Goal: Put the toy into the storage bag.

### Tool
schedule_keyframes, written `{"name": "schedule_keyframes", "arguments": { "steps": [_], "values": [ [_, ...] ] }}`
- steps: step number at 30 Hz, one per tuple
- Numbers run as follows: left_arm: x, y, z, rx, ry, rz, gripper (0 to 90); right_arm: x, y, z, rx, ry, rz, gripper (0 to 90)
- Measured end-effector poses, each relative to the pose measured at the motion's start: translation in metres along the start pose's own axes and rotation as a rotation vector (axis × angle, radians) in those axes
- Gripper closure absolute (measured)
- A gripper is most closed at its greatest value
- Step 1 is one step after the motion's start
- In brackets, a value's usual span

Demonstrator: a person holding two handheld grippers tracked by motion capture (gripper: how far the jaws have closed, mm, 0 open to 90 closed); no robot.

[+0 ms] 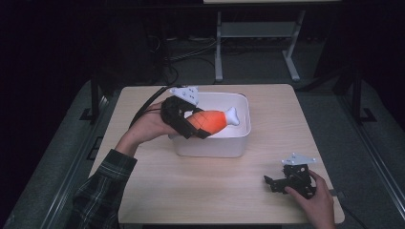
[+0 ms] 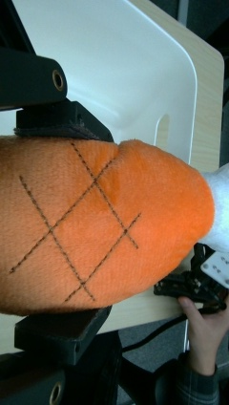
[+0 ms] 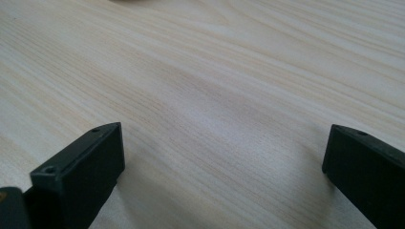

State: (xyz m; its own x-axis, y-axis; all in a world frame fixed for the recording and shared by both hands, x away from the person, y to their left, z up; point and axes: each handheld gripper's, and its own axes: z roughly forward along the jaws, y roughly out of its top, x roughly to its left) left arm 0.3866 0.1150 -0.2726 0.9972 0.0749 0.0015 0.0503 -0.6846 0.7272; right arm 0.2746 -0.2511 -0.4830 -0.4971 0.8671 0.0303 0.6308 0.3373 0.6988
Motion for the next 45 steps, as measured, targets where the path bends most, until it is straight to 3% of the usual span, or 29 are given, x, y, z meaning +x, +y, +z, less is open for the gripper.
{"name": "schedule_keyframes", "arguments": {
  "steps": [10, 21, 32, 45],
  "values": [
    [0.021, -0.001, 0.013, 0.032, -0.028, 0.015, 26.1, 0.000, 0.000, 0.000, 0.000, 0.001, -0.001, 0.0],
    [0.038, -0.010, 0.032, 0.052, -0.046, 0.000, 25.1, 0.000, 0.000, 0.000, 0.000, 0.001, 0.000, 0.0],
    [0.046, -0.014, 0.051, 0.095, -0.056, -0.007, 23.3, 0.000, 0.000, 0.000, 0.000, 0.001, 0.003, 0.0],
    [0.047, -0.016, 0.058, 0.122, -0.059, -0.010, 20.8, 0.000, 0.000, 0.000, -0.001, 0.001, 0.000, 0.0]
  ]
}}
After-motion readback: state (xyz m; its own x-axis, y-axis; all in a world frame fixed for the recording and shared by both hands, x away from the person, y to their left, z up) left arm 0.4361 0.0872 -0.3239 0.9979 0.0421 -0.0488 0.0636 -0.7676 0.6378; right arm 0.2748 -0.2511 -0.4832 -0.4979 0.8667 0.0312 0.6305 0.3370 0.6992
